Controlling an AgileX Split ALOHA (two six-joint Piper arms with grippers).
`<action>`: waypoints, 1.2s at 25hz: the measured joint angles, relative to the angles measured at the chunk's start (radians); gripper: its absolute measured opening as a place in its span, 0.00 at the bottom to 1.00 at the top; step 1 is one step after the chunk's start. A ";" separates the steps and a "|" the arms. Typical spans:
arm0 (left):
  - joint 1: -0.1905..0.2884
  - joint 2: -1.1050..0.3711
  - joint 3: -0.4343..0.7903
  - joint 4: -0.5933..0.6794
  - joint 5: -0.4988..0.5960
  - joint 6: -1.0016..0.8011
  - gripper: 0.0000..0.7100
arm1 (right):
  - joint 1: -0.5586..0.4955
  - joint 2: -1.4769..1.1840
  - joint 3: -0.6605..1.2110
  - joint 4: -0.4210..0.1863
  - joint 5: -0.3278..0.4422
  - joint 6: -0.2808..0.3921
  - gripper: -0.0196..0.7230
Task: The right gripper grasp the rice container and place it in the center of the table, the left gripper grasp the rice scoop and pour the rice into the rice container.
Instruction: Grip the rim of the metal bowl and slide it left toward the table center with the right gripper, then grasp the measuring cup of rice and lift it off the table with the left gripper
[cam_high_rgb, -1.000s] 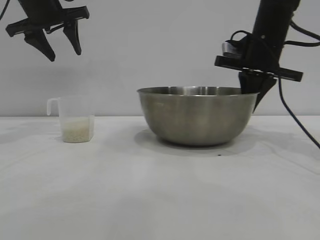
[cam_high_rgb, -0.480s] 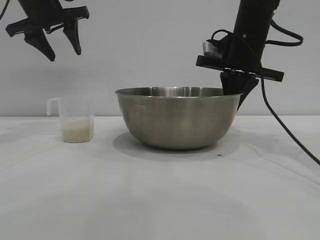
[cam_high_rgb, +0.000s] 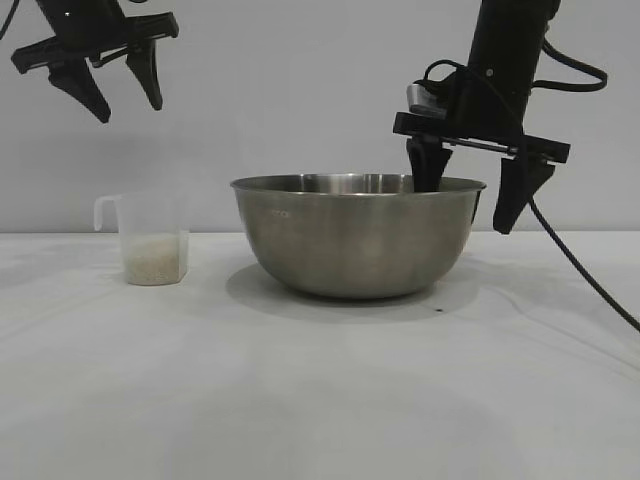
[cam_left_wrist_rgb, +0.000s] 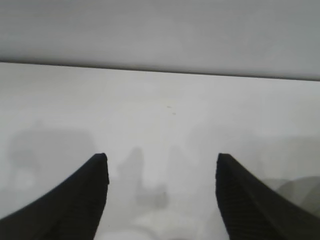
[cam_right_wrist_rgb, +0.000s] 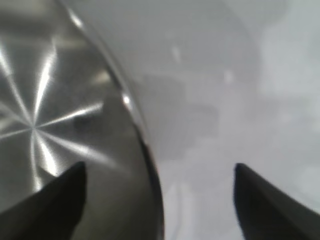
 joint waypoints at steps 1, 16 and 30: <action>0.000 0.000 0.000 0.000 0.000 0.000 0.59 | 0.000 -0.011 0.000 -0.007 0.000 0.000 0.83; 0.000 0.000 0.000 0.000 0.000 0.000 0.59 | -0.028 -0.165 0.000 -0.130 0.006 -0.008 0.75; 0.000 0.000 0.000 0.000 0.000 0.000 0.59 | -0.204 -0.304 0.077 -0.058 0.011 0.011 0.75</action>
